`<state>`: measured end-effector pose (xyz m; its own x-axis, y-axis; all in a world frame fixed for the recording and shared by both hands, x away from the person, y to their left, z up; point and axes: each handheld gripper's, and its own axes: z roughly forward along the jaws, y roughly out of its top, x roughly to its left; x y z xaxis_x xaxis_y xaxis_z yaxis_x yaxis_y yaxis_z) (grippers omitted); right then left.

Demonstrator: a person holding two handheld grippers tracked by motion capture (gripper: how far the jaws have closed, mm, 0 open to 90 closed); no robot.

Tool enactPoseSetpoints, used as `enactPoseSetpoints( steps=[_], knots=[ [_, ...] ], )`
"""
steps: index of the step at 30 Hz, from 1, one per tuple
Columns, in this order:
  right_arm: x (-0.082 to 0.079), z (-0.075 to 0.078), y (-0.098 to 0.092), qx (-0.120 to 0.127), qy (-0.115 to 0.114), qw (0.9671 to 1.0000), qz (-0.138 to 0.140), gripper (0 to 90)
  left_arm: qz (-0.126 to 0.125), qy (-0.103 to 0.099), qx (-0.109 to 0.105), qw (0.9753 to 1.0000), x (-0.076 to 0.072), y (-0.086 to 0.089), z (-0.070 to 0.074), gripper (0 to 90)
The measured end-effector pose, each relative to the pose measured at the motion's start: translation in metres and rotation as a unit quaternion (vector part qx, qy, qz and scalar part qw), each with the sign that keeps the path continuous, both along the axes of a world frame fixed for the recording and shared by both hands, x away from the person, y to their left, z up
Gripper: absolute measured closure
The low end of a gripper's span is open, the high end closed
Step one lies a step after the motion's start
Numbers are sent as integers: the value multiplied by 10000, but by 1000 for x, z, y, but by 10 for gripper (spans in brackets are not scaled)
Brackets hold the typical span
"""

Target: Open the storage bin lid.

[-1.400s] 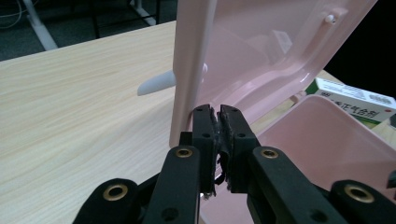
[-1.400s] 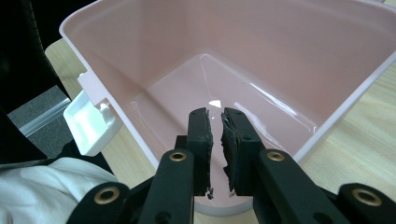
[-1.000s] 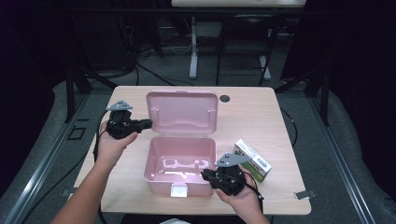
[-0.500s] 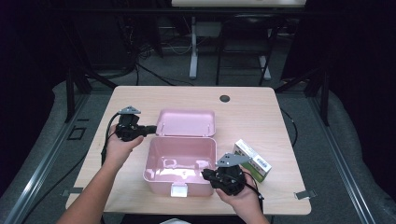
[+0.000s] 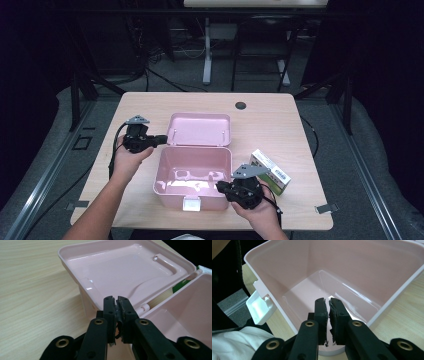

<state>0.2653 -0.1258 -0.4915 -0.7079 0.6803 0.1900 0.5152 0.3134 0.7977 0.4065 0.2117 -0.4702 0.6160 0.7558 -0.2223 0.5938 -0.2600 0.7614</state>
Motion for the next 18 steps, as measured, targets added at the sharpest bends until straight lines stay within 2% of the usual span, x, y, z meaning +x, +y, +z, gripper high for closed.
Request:
enactPoseSetpoints(
  steps=[5,13,18],
  knots=[
    [0,0,0,-17,10,10000,32,824,86,-22,-163,9998,-4,5,-3,808],
    [-2,2,3,-129,-53,9999,86,773,55,-70,-326,9994,-13,12,-3,733],
    [-2,2,3,-133,-63,9999,90,762,65,-95,-305,9995,-18,17,-3,684]
  ],
)
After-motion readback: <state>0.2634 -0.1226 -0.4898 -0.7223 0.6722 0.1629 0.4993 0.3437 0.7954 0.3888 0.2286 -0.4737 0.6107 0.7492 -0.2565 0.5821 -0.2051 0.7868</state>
